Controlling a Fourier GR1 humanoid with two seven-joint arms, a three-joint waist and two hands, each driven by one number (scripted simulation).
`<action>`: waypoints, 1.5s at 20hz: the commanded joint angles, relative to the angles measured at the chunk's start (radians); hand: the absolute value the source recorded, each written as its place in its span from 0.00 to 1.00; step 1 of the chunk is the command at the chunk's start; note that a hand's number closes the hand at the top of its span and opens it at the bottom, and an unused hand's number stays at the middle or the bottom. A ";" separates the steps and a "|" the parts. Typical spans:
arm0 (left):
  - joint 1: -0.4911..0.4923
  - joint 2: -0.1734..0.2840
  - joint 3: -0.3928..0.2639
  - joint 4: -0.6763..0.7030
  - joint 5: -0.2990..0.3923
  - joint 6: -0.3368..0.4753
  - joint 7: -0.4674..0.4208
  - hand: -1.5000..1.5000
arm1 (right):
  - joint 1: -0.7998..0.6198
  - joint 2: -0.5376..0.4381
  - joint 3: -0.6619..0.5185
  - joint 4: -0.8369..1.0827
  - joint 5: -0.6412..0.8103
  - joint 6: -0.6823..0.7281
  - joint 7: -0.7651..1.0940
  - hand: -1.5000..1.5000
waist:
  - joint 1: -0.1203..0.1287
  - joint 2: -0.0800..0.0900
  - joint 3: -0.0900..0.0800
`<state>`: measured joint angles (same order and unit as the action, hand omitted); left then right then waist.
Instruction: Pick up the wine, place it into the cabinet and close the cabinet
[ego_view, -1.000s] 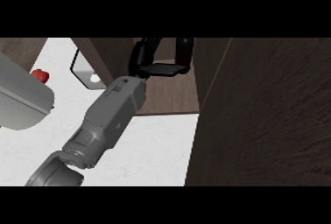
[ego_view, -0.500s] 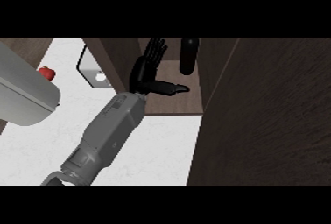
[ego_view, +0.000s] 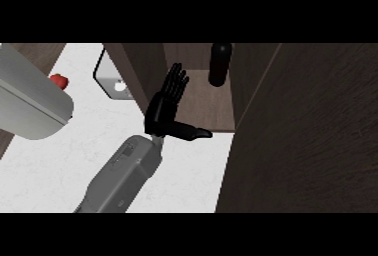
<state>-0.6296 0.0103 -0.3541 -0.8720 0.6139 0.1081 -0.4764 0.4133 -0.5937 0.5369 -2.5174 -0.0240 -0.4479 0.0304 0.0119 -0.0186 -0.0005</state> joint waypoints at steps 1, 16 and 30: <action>0.137 0.016 -0.042 -0.180 -0.009 0.034 0.037 0.00 | 0.047 -0.014 -0.009 -0.211 -0.048 -0.007 0.087 0.00 | 0.003 0.003 0.000; 0.573 0.182 -0.079 -0.624 0.021 -0.037 0.056 0.00 | 0.064 -0.111 0.065 -0.253 0.007 0.059 0.080 0.00 | -0.018 0.007 0.000; 0.654 0.373 0.112 -0.677 0.074 -0.151 0.030 0.00 | 0.030 -0.207 0.242 -0.238 -0.019 0.284 0.044 1.00 | -0.021 0.011 -0.001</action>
<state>0.0103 0.3395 -0.2891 -1.5250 0.6711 -0.0290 -0.4603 0.3884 -0.7733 0.6996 -2.5166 -0.0275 -0.1818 -0.0194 -0.0015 -0.0062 -0.0016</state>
